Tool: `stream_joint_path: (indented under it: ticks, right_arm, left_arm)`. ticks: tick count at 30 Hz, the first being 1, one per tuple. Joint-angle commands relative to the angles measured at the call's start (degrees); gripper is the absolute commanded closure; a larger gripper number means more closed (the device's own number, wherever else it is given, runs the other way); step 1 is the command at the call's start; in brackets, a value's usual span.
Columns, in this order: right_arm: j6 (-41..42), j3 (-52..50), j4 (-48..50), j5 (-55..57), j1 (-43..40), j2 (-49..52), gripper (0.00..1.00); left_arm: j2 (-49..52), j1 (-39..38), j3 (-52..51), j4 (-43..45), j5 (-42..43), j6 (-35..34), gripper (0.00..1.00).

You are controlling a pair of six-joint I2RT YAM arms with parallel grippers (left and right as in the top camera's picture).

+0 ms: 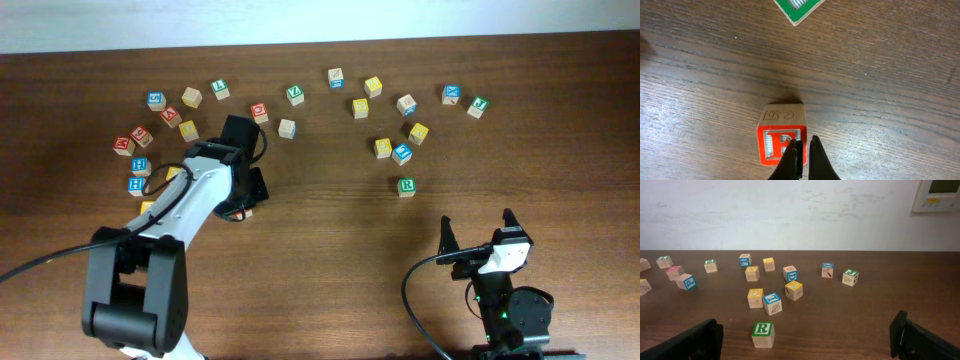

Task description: Spell out RSS

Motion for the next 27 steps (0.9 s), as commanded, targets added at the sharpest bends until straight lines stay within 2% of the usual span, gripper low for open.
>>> stream_joint_path:
  ticks: [1,15,27]
  right_arm:
    - [-0.2,-0.4,-0.2,0.5,-0.4,-0.3,0.02]
    - [-0.2,-0.4,-0.2,0.5,-0.4,-0.3,0.02]
    - [-0.2,-0.4,-0.2,0.5,-0.4,-0.3,0.02]
  left_arm:
    - [2.1,-0.2,-0.6,0.7,-0.4,0.5,1.0]
    - [3.9,-0.6,-0.6,1.1,-0.4,0.5,1.0]
    - [9.9,-7.1,-0.6,4.1,-0.2,0.0,1.0]
